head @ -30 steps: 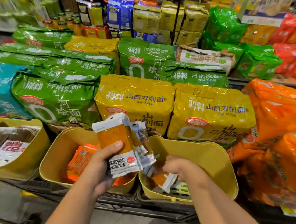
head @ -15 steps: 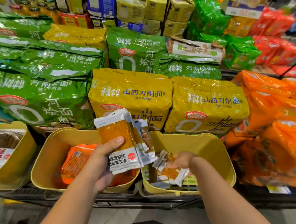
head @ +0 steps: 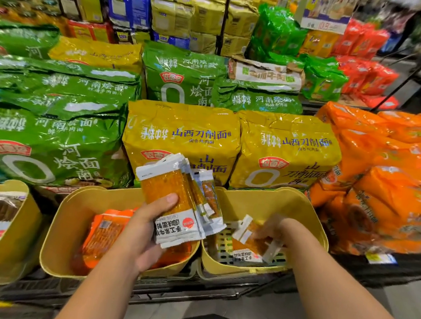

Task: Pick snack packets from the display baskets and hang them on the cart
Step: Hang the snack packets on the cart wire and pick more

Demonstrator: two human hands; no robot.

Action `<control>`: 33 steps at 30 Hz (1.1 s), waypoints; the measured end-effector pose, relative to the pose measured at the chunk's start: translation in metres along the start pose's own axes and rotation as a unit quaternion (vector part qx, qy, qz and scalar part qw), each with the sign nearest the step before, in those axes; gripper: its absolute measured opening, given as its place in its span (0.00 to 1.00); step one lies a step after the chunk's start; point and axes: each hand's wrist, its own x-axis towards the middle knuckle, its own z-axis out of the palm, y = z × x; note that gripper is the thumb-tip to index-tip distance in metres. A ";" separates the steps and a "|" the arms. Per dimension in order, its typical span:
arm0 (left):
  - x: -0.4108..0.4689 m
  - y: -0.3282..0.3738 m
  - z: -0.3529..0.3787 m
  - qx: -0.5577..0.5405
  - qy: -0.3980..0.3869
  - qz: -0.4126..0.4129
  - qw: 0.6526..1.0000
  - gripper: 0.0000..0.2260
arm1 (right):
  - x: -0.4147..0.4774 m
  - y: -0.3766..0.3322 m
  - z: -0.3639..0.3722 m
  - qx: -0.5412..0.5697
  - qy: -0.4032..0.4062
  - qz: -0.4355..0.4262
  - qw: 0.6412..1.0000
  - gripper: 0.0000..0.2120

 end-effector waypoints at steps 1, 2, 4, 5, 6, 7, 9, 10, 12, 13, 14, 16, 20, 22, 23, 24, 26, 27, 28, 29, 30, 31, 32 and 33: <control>0.000 0.000 -0.001 0.002 0.001 0.001 1.000 0.34 | -0.007 0.001 -0.001 -0.025 0.022 0.006 0.999 0.13; -0.001 0.000 -0.002 0.004 0.002 0.002 1.000 0.34 | -0.014 0.001 -0.002 -0.053 0.050 0.016 0.997 0.17; -0.002 0.001 -0.004 0.007 0.004 0.002 1.000 0.34 | -0.024 -0.002 -0.006 -0.098 0.104 0.009 0.990 0.22; -0.002 0.001 -0.004 0.007 0.004 0.003 1.000 0.34 | -0.025 -0.002 -0.009 -0.130 0.108 0.008 0.986 0.20; -0.003 0.001 -0.005 0.009 0.003 0.003 1.000 0.34 | -0.025 -0.002 -0.010 -0.167 0.109 0.002 0.980 0.15; -0.004 0.001 -0.006 0.009 0.002 0.005 1.000 0.34 | -0.025 0.001 -0.010 -0.191 0.122 0.007 0.974 0.10; -0.005 0.002 -0.008 0.009 0.002 0.008 1.000 0.33 | -0.028 0.004 -0.006 -0.236 0.153 0.012 0.960 0.03; -0.006 0.002 -0.008 0.009 0.001 0.008 1.000 0.33 | -0.030 0.004 -0.003 -0.252 0.167 0.010 0.953 0.07; -0.006 0.002 -0.006 0.012 -0.002 0.006 1.000 0.33 | -0.028 0.000 0.002 -0.249 0.188 -0.008 0.950 0.21; -0.005 0.002 -0.004 0.015 -0.002 0.005 1.000 0.33 | -0.024 -0.004 0.004 -0.253 0.188 -0.028 0.949 0.26; -0.005 0.002 -0.001 0.021 0.001 0.003 1.000 0.33 | -0.018 -0.005 0.007 -0.255 0.170 -0.057 0.950 0.28; -0.006 0.001 0.004 0.034 0.009 -0.003 0.999 0.34 | -0.009 -0.006 0.013 -0.279 0.091 -0.086 0.952 0.22; -0.005 -0.005 0.011 0.056 0.031 -0.028 0.998 0.46 | -0.018 0.003 0.012 -0.174 0.073 -0.104 0.977 0.16; -0.003 -0.010 0.016 0.074 0.056 -0.037 0.995 0.53 | -0.040 0.001 0.002 -0.030 0.138 -0.186 0.972 0.15; -0.002 -0.013 0.020 0.087 0.064 -0.036 0.993 0.53 | -0.059 -0.001 0.000 0.084 0.145 -0.253 0.953 0.15; -0.001 -0.018 0.025 0.101 0.071 -0.032 0.992 0.52 | -0.082 -0.002 0.000 0.227 0.118 -0.315 0.914 0.14; 0.002 -0.027 0.039 0.113 0.090 -0.024 0.989 0.43 | -0.118 -0.003 0.002 0.399 -0.007 -0.378 0.835 0.16; 0.004 -0.031 0.046 0.112 0.104 -0.023 0.988 0.38 | -0.129 -0.005 0.005 0.410 -0.057 -0.395 0.820 0.16; 0.006 -0.035 0.052 0.111 0.114 -0.025 0.987 0.35 | -0.135 -0.008 0.009 0.392 -0.080 -0.404 0.823 0.15; 0.008 -0.038 0.061 0.109 0.118 -0.033 0.986 0.34 | -0.136 -0.008 0.013 0.377 -0.085 -0.412 0.825 0.15; 0.010 -0.040 0.067 0.103 0.115 -0.045 0.987 0.32 | -0.135 -0.010 0.015 0.375 -0.077 -0.406 0.830 0.14; 0.013 -0.041 0.074 0.103 0.103 -0.060 0.988 0.29 | -0.132 -0.009 0.012 0.397 -0.073 -0.394 0.826 0.14; 0.014 -0.041 0.077 0.104 0.096 -0.073 0.987 0.26 | -0.130 -0.007 0.009 0.424 -0.072 -0.375 0.821 0.13; 0.017 -0.043 0.077 0.105 0.101 -0.082 0.986 0.26 | -0.128 -0.005 0.006 0.449 -0.078 -0.363 0.813 0.12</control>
